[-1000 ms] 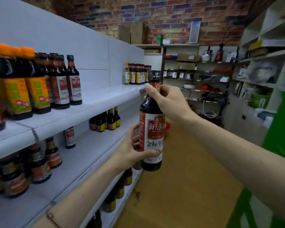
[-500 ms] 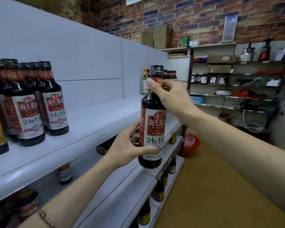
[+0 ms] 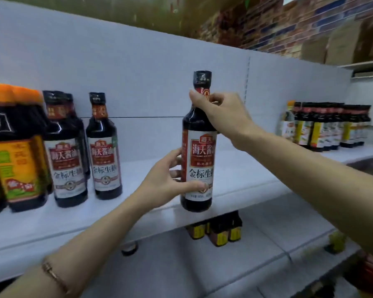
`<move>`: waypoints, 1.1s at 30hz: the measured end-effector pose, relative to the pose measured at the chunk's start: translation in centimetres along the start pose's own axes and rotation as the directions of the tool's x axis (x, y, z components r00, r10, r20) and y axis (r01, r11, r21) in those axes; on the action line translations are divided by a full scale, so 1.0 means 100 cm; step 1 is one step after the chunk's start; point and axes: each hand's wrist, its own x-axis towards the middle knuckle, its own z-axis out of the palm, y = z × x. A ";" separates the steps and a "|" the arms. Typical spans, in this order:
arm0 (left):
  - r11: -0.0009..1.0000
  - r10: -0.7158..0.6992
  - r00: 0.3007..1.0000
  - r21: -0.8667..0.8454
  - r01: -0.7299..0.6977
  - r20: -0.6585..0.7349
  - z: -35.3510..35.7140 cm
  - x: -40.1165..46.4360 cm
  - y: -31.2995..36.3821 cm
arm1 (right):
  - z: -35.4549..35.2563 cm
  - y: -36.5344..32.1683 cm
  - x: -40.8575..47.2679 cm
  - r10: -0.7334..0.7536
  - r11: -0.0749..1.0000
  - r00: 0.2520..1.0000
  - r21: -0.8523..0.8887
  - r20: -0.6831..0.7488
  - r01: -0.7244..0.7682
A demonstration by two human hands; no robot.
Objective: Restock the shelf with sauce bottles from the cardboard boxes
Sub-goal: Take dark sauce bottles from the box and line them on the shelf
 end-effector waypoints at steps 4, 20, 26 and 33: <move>0.997 -0.044 0.996 0.056 0.048 -0.072 -0.027 0.019 -0.015 | 0.032 0.018 0.037 -0.049 0.997 0.997 0.067 0.061 0.045; 0.870 -0.289 0.865 0.265 0.416 -0.410 -0.067 0.069 -0.075 | 0.153 0.090 0.122 -0.210 0.963 0.938 0.227 0.278 0.148; 0.743 -0.340 0.731 0.307 0.595 -0.592 -0.066 0.117 -0.098 | 0.175 0.124 0.155 -0.214 0.957 0.931 0.253 0.295 0.139; 0.716 -0.375 0.604 0.194 0.671 -0.703 -0.075 0.141 -0.114 | 0.177 0.150 0.198 -0.155 0.940 0.762 0.332 0.628 -0.083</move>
